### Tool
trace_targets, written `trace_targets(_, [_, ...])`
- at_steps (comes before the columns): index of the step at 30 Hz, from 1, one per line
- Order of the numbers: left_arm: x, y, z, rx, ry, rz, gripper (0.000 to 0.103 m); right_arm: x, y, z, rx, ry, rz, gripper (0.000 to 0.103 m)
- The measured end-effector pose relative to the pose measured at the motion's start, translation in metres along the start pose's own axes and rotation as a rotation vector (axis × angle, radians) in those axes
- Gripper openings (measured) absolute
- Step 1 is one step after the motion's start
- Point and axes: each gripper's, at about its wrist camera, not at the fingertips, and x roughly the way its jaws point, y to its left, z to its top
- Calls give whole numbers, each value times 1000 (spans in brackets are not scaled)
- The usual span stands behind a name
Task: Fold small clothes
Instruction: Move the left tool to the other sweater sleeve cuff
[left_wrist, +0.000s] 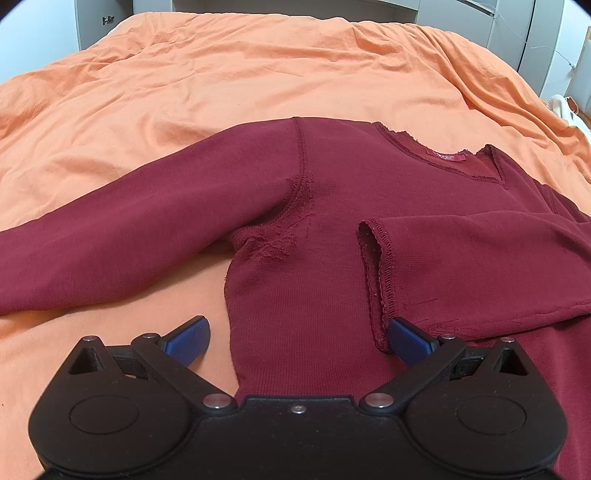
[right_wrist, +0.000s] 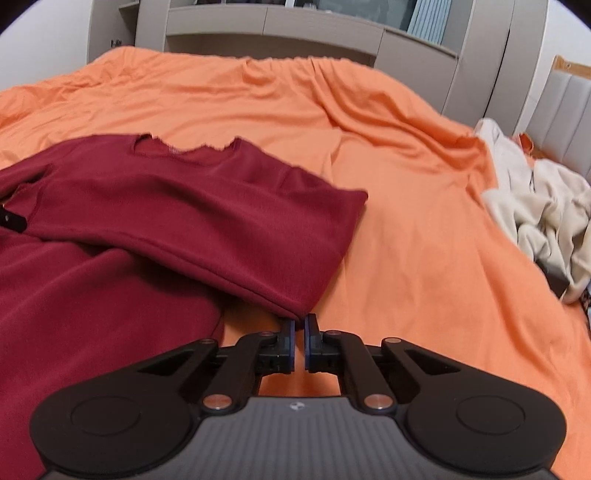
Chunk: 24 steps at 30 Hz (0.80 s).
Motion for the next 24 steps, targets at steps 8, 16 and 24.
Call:
trace_targets(8, [0,0,0,0,0,-1,103,-3,-4,-1,32,1,32,12])
trace_targets(16, [-17,3,2,-12,-35,-17,103,-26,0,4,40,-59,45,72])
trace_targets(24, [-53,24,3,-62,-99,18,103,-47,6,6,78,-158,94,103])
